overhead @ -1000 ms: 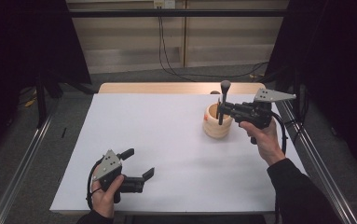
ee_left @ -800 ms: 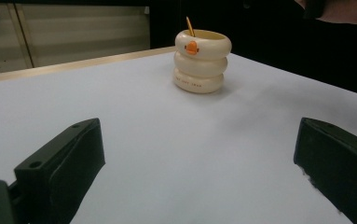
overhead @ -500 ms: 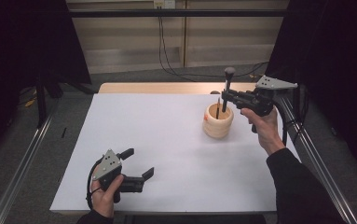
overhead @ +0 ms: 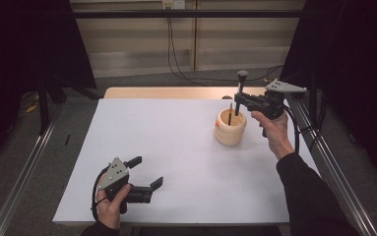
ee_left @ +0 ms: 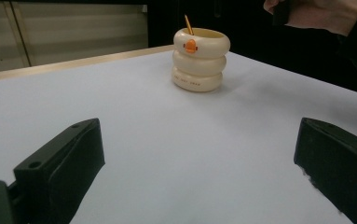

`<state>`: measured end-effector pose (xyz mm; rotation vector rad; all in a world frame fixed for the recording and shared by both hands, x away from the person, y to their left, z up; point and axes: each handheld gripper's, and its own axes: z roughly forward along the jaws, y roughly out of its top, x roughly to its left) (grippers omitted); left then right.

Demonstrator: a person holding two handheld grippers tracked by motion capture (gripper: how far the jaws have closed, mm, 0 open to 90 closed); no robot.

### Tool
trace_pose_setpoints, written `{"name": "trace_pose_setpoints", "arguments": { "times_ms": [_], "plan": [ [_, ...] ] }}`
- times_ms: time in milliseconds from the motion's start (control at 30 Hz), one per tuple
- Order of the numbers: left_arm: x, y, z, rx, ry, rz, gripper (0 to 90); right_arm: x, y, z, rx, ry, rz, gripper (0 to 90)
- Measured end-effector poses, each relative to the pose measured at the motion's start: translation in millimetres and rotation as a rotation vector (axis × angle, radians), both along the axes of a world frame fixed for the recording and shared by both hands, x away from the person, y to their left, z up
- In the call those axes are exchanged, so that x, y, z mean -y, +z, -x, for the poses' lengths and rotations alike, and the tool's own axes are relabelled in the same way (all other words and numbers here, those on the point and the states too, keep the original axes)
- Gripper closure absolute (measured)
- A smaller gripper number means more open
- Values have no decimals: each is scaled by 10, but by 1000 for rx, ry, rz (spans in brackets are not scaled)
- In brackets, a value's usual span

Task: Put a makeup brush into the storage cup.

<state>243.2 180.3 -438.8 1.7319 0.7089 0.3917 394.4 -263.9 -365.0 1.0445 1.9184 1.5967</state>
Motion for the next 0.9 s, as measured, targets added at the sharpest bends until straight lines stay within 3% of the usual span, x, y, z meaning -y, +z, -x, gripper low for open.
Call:
{"name": "trace_pose_setpoints", "arguments": {
  "times_ms": [233,333,433,900],
  "plan": [
    [-22,0,-3,1,-2,-6,16,-12,-134,-27,-26,-8,13,792],
    [-12,-4,7,-11,9,16,15,-26,-183,-23,-34,-10,18,792],
    [-21,-8,-8,-7,3,2,16,-35,-240,-11,-37,-8,32,792],
    [-55,3,-6,1,14,7,17,-20,-478,-16,-67,-17,28,790]
  ]
}}
